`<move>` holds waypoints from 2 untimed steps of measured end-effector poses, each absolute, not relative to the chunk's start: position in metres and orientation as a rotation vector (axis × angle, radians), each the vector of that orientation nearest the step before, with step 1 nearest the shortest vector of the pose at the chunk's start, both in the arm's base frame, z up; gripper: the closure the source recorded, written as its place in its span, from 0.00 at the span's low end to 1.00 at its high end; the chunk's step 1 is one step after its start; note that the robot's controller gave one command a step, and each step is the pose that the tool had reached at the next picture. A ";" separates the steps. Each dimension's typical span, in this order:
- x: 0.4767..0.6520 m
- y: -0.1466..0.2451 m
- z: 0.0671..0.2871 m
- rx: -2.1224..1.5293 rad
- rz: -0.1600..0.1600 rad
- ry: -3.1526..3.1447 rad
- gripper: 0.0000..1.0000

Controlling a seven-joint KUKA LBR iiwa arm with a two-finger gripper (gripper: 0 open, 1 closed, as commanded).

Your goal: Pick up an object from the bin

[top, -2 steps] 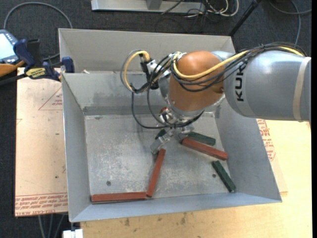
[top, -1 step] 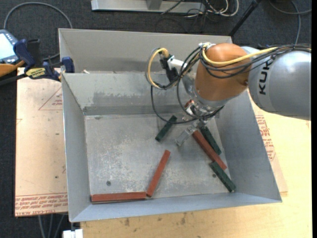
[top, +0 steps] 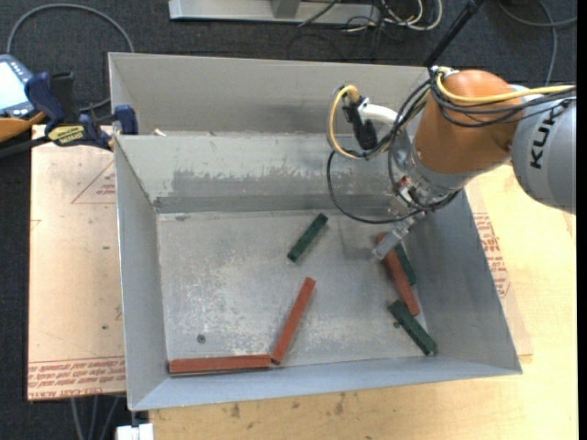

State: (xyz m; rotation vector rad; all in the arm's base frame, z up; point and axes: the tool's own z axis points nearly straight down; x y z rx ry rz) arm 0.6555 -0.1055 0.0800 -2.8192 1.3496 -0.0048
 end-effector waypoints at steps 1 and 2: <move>0.655 -0.102 0.080 -2.827 0.002 1.344 1.00; 0.616 -0.153 0.202 -2.827 -0.012 1.360 1.00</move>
Offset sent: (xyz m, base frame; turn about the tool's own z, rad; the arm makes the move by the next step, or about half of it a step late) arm 0.0000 0.0000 0.0000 0.0000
